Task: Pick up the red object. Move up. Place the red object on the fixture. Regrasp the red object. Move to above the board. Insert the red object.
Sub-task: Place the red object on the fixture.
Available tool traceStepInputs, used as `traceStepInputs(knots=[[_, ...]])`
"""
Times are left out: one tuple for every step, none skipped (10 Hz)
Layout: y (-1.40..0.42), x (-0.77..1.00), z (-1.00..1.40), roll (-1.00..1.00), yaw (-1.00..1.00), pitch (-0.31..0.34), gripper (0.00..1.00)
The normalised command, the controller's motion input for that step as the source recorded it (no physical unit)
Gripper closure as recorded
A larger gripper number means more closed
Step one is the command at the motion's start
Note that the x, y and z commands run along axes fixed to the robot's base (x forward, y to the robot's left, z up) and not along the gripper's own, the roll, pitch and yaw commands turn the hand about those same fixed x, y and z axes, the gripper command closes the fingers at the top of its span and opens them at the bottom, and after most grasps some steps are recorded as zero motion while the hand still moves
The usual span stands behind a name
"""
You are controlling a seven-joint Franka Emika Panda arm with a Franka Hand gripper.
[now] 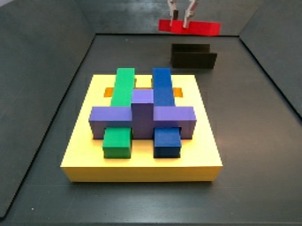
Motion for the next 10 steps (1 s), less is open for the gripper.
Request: traceStepInputs(knots=[[-0.23,0.37,0.06,-0.27,0.59,0.297,1.0],[-0.13,0.37,0.0,-0.31,0.55,0.28,1.0],[-0.09,0.36,0.0,-0.39,0.51,0.286,1.0],[-0.11,0.35,0.0,-0.41,0.52,0.283,1.0],[-0.03,0.28,0.0,-0.5,0.52,0.231,1.0],[-0.01,0.29,0.0,-0.55,0.5,0.249,1.0],[0.0,0.25,0.01,-0.6,0.47,0.226,1.0],[0.08,0.27,0.1,-0.55,0.43,0.151,1.0],[0.07,0.26,0.08,-0.55,0.43,0.194,1.0],[0.11,0.22,0.07,-0.58,0.42,0.209,1.0]])
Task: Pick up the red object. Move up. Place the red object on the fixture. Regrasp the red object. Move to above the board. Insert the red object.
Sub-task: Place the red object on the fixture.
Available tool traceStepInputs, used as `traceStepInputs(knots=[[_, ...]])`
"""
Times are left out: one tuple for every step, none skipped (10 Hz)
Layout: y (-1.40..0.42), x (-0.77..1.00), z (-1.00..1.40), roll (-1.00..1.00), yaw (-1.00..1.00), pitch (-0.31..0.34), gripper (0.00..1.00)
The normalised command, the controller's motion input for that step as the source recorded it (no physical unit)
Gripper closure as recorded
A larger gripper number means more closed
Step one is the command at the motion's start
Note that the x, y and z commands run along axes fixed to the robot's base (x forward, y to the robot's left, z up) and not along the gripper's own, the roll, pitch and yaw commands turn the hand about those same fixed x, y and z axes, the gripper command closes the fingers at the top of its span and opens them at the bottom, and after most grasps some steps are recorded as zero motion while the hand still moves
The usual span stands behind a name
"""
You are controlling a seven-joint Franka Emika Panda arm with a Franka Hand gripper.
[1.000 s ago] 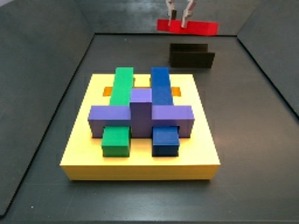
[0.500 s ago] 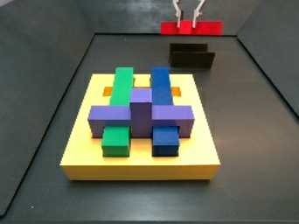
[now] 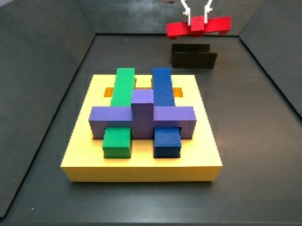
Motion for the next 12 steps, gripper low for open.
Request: traceStepInputs(knots=[[0.15,0.15,0.02,-0.65,0.42,0.197,1.0],[0.27,0.12,0.01,-0.57,0.38,0.229,1.0],[0.37,0.07,0.0,-0.61,0.31,0.206,1.0],[0.35,0.01,-0.08,-0.51,0.29,0.206,1.0],[0.1,0.14,-0.2,-0.42,0.1,0.257,1.0],[-0.07,0.29,-0.23,-0.34,0.0,0.209,1.0],[-0.16,0.33,-0.26,-0.35,0.0,0.16,1.0],[-0.11,0.15,-0.29,-0.39,0.0,0.083,1.0],[0.0,0.09,-0.23,-0.36,0.0,0.071,1.0],[0.01,0.13,-0.2,-0.24,-0.11,0.086,1.0],[0.09,0.11,-0.17,-0.32,-0.11,0.014,1.0],[0.09,0.19,-0.18,-0.25,-0.06,0.034,1.0]])
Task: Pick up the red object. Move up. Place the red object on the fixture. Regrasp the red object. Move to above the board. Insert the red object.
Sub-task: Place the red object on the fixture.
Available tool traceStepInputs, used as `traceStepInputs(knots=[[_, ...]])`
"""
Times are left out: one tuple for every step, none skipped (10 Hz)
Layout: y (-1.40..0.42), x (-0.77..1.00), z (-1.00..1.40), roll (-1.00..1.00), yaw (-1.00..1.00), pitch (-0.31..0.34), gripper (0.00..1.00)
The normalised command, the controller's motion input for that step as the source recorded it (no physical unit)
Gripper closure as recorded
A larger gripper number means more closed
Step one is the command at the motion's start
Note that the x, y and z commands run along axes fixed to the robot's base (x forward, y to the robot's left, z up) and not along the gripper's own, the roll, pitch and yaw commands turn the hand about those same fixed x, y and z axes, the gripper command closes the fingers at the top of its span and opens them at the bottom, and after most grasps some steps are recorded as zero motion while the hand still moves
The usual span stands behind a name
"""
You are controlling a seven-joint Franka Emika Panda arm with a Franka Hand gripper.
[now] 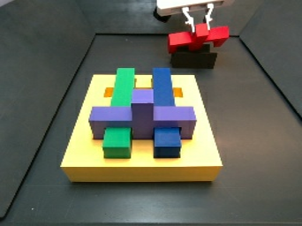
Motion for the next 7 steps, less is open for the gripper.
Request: traceStepInputs(knots=[[0.09,0.36,-0.2,-0.14,-0.16,0.177,1.0],[0.11,0.37,-0.16,-0.12,-0.27,0.266,1.0],[0.09,0.14,-0.18,-0.15,-0.16,0.046,1.0],[0.08,0.03,-0.17,-0.09,-0.09,0.0,1.0],[0.04,0.0,-0.18,0.0,-0.16,0.003,1.0],[0.0,0.0,-0.16,0.1,-0.22,0.094,1.0],[0.0,0.0,-0.03,0.01,-0.01,0.0,1.0]])
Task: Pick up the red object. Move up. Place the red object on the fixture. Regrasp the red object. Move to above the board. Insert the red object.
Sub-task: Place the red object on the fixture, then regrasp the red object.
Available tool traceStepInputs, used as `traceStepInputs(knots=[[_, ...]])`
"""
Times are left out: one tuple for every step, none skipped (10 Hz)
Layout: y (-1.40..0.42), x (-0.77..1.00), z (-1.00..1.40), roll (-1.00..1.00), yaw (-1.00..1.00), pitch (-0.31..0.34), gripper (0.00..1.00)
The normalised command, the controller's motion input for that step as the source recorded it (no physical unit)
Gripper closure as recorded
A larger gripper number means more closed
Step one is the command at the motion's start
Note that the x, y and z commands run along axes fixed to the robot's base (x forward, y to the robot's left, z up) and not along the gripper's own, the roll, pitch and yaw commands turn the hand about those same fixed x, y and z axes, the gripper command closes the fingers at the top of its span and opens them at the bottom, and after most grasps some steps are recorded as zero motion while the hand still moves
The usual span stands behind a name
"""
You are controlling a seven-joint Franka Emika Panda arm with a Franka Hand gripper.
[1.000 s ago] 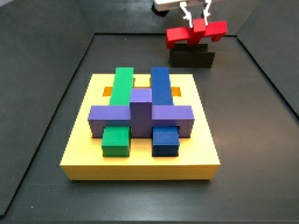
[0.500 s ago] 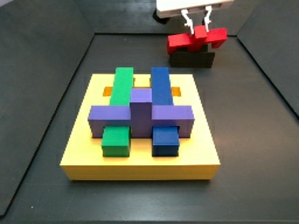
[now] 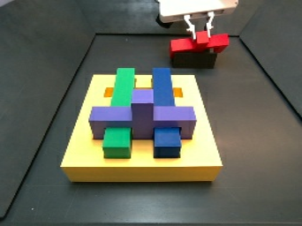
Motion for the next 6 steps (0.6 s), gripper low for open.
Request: traceStepInputs(knots=[[0.0,0.0,0.0,0.01,0.0,0.0,1.0],[0.0,0.0,0.0,0.0,0.0,0.0,1.0],[0.0,0.0,0.0,0.0,0.0,0.0,0.0],[-0.09,-0.12,0.25,0.58,0.07,-0.129,0.0],[-0.11,-0.14,0.26,0.78,0.12,-0.177,0.0],[-0.11,-0.13,0.26,0.93,0.17,-0.171,0.0]])
